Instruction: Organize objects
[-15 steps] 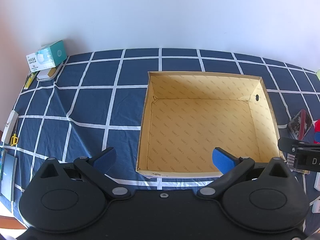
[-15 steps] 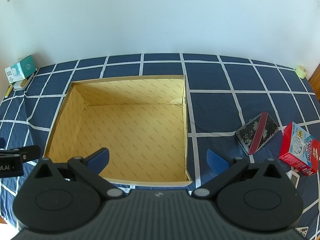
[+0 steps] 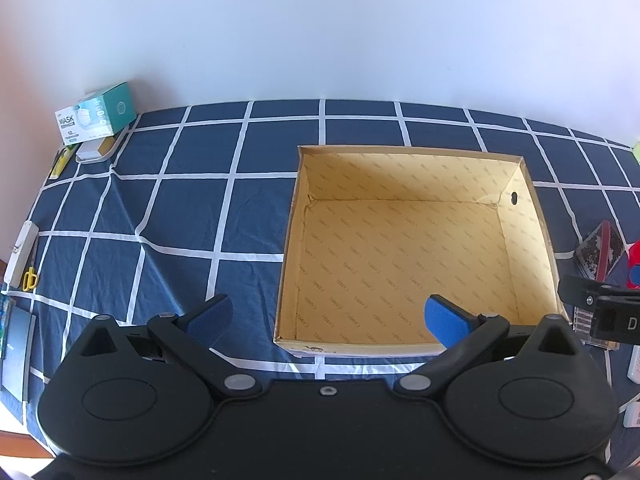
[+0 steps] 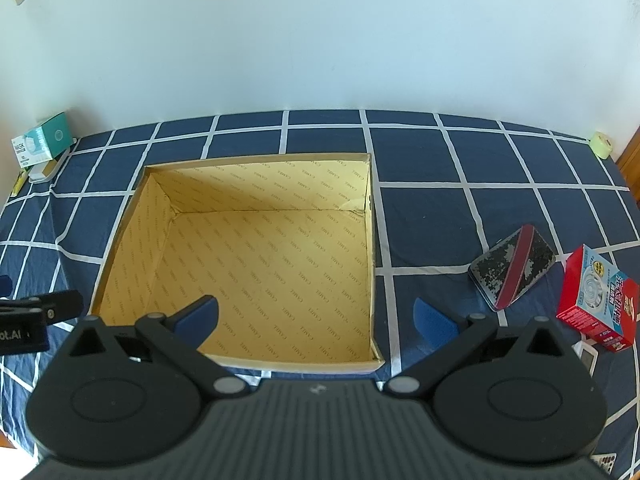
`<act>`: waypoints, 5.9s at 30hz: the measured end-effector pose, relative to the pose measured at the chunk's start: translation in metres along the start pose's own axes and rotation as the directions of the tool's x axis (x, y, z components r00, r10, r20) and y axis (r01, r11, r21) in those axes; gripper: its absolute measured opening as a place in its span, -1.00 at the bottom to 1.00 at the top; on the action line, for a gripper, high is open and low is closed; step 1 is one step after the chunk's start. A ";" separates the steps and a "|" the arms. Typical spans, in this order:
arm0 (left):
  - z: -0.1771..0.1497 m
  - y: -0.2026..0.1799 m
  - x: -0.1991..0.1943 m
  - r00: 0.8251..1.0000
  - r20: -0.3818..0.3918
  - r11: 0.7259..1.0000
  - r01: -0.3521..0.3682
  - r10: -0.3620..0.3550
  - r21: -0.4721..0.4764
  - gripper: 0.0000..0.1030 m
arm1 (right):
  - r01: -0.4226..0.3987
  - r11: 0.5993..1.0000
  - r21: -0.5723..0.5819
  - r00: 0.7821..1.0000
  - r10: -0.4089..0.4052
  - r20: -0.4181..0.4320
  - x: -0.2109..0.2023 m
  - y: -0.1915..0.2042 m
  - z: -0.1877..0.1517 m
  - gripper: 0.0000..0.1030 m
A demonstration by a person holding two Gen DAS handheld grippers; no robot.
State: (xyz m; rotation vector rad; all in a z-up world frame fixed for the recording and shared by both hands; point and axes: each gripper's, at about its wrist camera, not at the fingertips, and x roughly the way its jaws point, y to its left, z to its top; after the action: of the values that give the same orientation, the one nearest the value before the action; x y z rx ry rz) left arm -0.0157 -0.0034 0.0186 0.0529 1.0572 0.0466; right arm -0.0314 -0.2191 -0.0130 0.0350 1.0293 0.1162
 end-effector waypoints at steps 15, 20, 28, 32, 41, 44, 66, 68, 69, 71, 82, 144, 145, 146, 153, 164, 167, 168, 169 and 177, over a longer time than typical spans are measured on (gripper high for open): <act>0.000 -0.001 -0.001 1.000 -0.001 1.000 -0.007 0.007 -0.002 1.00 | -0.001 1.000 0.002 1.000 0.001 0.001 -0.002 0.000 -0.001 1.00; 0.000 -0.001 -0.001 1.000 0.001 1.000 -0.008 0.008 -0.003 1.00 | -0.001 1.000 0.003 1.000 0.001 0.003 -0.002 0.001 -0.001 1.00; 0.000 -0.001 0.000 1.000 -0.003 1.000 -0.008 0.008 -0.004 1.00 | -0.002 1.000 -0.004 1.000 0.002 -0.003 0.000 0.002 0.000 1.00; -0.001 -0.001 0.001 1.000 -0.004 1.000 -0.010 0.009 -0.007 1.00 | -0.004 1.000 -0.006 1.000 0.004 -0.003 0.000 0.002 0.000 1.00; -0.001 0.001 0.001 1.000 -0.004 1.000 -0.009 0.009 -0.011 1.00 | -0.001 1.000 -0.003 1.000 0.001 -0.001 0.000 0.003 0.000 1.00; -0.001 0.001 0.001 1.000 -0.006 1.000 -0.010 0.010 -0.012 1.00 | -0.001 1.000 -0.003 1.000 0.001 -0.001 0.000 0.003 0.000 1.00; -0.018 -0.041 -0.004 1.000 -0.031 0.997 0.008 -0.005 0.077 1.00 | 0.020 0.996 0.091 1.000 -0.020 -0.001 -0.014 -0.032 -0.027 1.00; -0.022 -0.051 -0.004 0.999 -0.036 0.996 0.014 -0.010 0.092 1.00 | 0.025 0.994 0.109 1.000 -0.025 -0.002 -0.015 -0.042 -0.031 1.00; -0.023 -0.056 -0.003 0.999 -0.040 0.995 0.016 -0.012 0.098 1.00 | 0.027 0.992 0.119 1.000 -0.027 -0.003 -0.015 -0.047 -0.034 1.00; -0.027 -0.067 -0.003 0.999 -0.047 0.994 0.021 -0.016 0.111 1.00 | 0.029 0.991 0.134 1.000 -0.028 -0.009 -0.016 -0.059 -0.040 1.00; -0.051 -0.130 -0.002 0.996 -0.077 0.987 0.047 -0.035 0.156 1.00 | 0.040 0.982 0.187 0.998 -0.033 -0.045 -0.019 -0.125 -0.073 1.00; -0.182 -0.419 0.045 0.924 -0.345 0.900 0.283 -0.163 0.332 1.00 | 0.153 0.878 0.454 0.966 -0.037 -0.254 -0.043 -0.404 -0.242 1.00; -0.185 -0.424 0.049 0.918 -0.360 0.899 0.290 -0.165 0.328 1.00 | 0.150 0.878 0.454 0.965 -0.029 -0.262 -0.038 -0.408 -0.243 1.00; -0.187 -0.428 0.053 0.913 -0.374 0.899 0.294 -0.163 0.325 1.00 | 0.152 0.880 0.450 0.961 -0.024 -0.277 -0.033 -0.413 -0.243 1.00; -0.200 -0.445 0.077 0.885 -0.433 0.917 0.304 -0.172 0.257 1.00 | 0.110 0.893 0.437 0.940 0.050 -0.339 0.001 -0.432 -0.251 1.00; -0.212 -0.469 0.084 0.855 -0.470 0.911 0.351 -0.218 0.216 1.00 | 0.064 0.889 0.453 0.920 0.123 -0.373 0.027 -0.448 -0.254 1.00; -0.214 -0.472 0.086 0.849 -0.480 0.912 0.354 -0.221 0.208 1.00 | 0.060 0.893 0.447 0.914 0.130 -0.384 0.032 -0.450 -0.253 0.99; -0.215 -0.473 0.087 0.848 -0.482 0.911 0.355 -0.220 0.209 1.00 | 0.059 0.893 0.447 0.913 0.132 -0.386 0.034 -0.451 -0.253 0.99; -0.214 -0.474 0.088 0.846 -0.486 0.911 0.357 -0.221 0.208 1.00 | 0.060 0.895 0.442 0.911 0.132 -0.390 0.035 -0.451 -0.253 0.99; -0.213 -0.488 0.091 0.834 -0.498 0.902 0.378 -0.235 0.207 1.00 | 0.067 0.908 0.413 0.904 0.119 -0.410 0.039 -0.451 -0.252 0.91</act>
State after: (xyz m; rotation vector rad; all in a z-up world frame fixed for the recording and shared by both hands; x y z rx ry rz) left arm -0.1506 -0.4796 -0.1967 0.1482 1.5381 -0.4209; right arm -0.1907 -0.6693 -0.2140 0.4339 1.4827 -0.0811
